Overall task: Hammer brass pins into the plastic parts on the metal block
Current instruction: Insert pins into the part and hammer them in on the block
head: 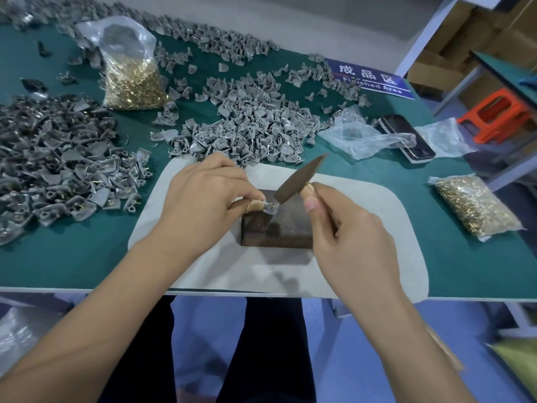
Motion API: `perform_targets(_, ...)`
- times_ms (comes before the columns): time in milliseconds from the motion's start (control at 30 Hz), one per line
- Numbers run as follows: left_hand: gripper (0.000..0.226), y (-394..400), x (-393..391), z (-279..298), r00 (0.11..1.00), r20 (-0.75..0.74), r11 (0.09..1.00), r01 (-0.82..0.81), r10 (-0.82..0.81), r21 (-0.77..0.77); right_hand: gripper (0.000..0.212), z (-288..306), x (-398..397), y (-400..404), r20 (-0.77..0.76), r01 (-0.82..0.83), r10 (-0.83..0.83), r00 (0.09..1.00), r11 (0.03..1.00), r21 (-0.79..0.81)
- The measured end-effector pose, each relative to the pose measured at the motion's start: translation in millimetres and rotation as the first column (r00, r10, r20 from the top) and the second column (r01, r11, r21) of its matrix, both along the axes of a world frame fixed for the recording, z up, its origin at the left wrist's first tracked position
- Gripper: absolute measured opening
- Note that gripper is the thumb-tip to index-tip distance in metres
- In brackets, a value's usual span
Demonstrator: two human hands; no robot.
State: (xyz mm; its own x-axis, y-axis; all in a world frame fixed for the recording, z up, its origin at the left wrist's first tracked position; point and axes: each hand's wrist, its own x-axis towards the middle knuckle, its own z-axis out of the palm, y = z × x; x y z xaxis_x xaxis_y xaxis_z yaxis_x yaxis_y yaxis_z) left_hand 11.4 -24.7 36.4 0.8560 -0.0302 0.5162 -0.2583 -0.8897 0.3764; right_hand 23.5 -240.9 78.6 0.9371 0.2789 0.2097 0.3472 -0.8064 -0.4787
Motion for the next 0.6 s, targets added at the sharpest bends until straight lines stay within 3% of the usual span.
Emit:
perform_targets(100,0.008,0,0,0,1.000,0.001,1.000,0.001,-0.001,-0.011,0.030,0,-3,1,0.026,0.058,-0.062,0.998,0.990,0.132)
perform_targets(200,0.009,0,0,1,1.000,0.000,1.000,0.003,-0.003,-0.008,0.028,0,-10,5,-0.015,-0.009,0.009,1.000,1.000,-0.004)
perform_targets(333,0.008,1,0,1,1.000,-0.007,1.000,0.007,-0.007,-0.013,0.033,0,-12,5,0.068,0.085,-0.099,0.993,0.980,0.180)
perform_targets(467,0.010,1,-1,1,1.000,-0.010,1.000,0.000,0.000,-0.005,0.028,2,-8,4,-0.062,0.005,-0.008,0.998,0.999,-0.045)
perform_targets(600,0.009,1,-1,0,1.000,-0.015,1.000,-0.003,0.003,-0.005,0.032,3,-7,2,-0.015,0.042,-0.040,0.999,0.994,0.098)
